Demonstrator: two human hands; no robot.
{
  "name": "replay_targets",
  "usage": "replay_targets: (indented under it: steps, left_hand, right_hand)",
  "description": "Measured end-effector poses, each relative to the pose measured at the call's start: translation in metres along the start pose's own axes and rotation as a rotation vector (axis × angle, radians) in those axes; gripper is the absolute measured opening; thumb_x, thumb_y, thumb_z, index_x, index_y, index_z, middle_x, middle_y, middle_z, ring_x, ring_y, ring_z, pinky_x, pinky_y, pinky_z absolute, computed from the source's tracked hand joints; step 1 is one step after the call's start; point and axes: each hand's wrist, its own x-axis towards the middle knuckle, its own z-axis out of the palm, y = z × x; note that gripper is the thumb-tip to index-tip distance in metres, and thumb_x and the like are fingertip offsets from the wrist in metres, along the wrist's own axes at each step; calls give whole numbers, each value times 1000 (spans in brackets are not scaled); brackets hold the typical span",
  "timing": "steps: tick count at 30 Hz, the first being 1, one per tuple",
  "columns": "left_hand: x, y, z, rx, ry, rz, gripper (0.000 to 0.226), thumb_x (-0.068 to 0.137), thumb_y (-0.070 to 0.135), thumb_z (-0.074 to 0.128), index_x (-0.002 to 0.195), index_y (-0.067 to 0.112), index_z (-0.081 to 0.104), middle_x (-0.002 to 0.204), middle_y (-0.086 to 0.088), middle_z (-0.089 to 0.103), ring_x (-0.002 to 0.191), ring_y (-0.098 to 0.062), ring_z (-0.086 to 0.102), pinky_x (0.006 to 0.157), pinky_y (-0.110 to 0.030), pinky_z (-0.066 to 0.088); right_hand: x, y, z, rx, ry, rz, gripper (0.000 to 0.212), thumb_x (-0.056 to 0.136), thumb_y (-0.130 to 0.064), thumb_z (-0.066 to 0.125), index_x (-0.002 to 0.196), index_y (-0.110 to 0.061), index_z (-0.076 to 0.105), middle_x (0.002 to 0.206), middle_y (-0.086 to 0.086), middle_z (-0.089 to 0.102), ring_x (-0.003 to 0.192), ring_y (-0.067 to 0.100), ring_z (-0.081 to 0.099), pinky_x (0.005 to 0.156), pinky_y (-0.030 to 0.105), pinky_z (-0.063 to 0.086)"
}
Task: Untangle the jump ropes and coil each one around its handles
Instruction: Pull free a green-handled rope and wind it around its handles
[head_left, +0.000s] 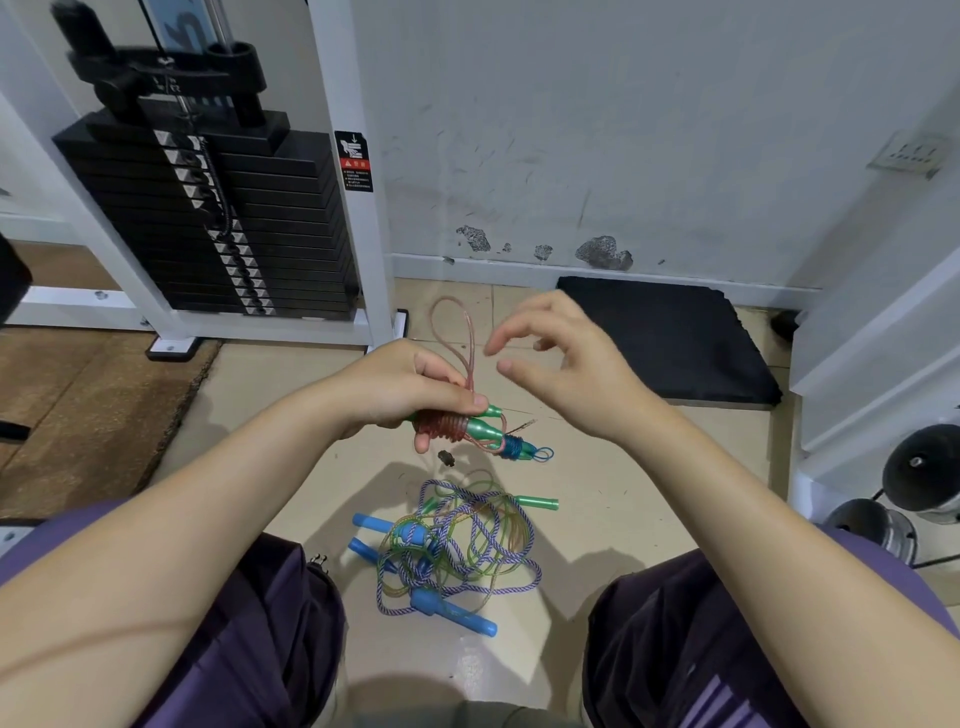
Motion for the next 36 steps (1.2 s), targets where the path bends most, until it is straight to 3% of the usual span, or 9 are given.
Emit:
replay_targets:
  steps: [3, 7, 11, 14, 16, 20, 23, 29, 36]
  left_hand:
    - [0, 1, 0, -6, -44, 1, 31, 82, 30, 76, 93, 1, 74, 68, -8, 69, 48, -20, 56, 40, -19, 24]
    - [-4, 3, 2, -20, -104, 12, 16, 85, 19, 74, 92, 4, 74, 68, -6, 71, 49, -19, 58, 41, -13, 32]
    - [-4, 2, -4, -62, -66, 32, 12, 85, 16, 75, 93, 8, 73, 71, -5, 72, 53, -22, 60, 45, -12, 38]
    - [-3, -1, -9, -81, -20, 56, 21, 81, 20, 78, 99, 12, 71, 78, -14, 74, 58, -27, 63, 50, -17, 45]
    - [-4, -2, -10, -102, 5, 78, 23, 82, 18, 77, 103, 13, 70, 79, -15, 74, 57, -25, 66, 50, -20, 48]
    - [-2, -2, -8, -100, 78, 88, 22, 82, 22, 77, 103, 14, 74, 77, -8, 74, 57, -27, 64, 43, -14, 40]
    - [-1, -2, -7, -135, 185, 84, 17, 85, 23, 75, 95, 10, 75, 70, -8, 71, 56, -30, 59, 39, -12, 33]
    - [2, -3, -9, -210, 370, 88, 23, 85, 20, 75, 97, 0, 73, 66, -10, 67, 45, -25, 54, 36, -12, 31]
    - [4, -5, -8, -224, 407, 100, 23, 84, 19, 76, 97, 0, 73, 71, -15, 67, 45, -24, 55, 36, -12, 32]
  right_hand:
    - [-2, -1, 3, -144, -199, -6, 38, 88, -11, 69, 105, -45, 66, 130, 0, 45, 127, 16, 38, 109, 31, 29]
    - [0, 4, 2, -257, -167, -7, 22, 83, -24, 75, 90, -44, 71, 135, -6, 44, 133, 16, 30, 112, 50, 24]
    - [1, 10, 0, -317, -172, 59, 7, 81, -32, 76, 85, -35, 72, 135, -5, 45, 133, 14, 29, 109, 38, 23]
    - [4, 14, -7, -106, -191, 164, 9, 84, -27, 74, 85, -19, 71, 112, 3, 64, 106, 9, 54, 93, 22, 38]
    - [3, 13, -12, 137, -251, 279, 13, 90, -22, 68, 89, -9, 68, 86, 8, 71, 77, 13, 64, 76, 24, 49]
    - [0, 10, -11, 362, -353, 386, 35, 102, -31, 48, 99, 0, 65, 66, 8, 59, 48, 17, 48, 55, 28, 41]
    - [1, 11, -10, 469, -352, 446, 45, 106, -32, 36, 108, 2, 66, 67, 4, 50, 51, 15, 37, 51, 24, 35]
    - [0, 15, -10, 554, -348, 560, 32, 104, -22, 41, 100, -5, 67, 70, 2, 48, 58, 15, 41, 51, 25, 34]
    - [-2, 14, -14, 288, -375, 500, 17, 91, -22, 67, 98, -10, 76, 88, 3, 70, 79, 11, 59, 71, 29, 50]
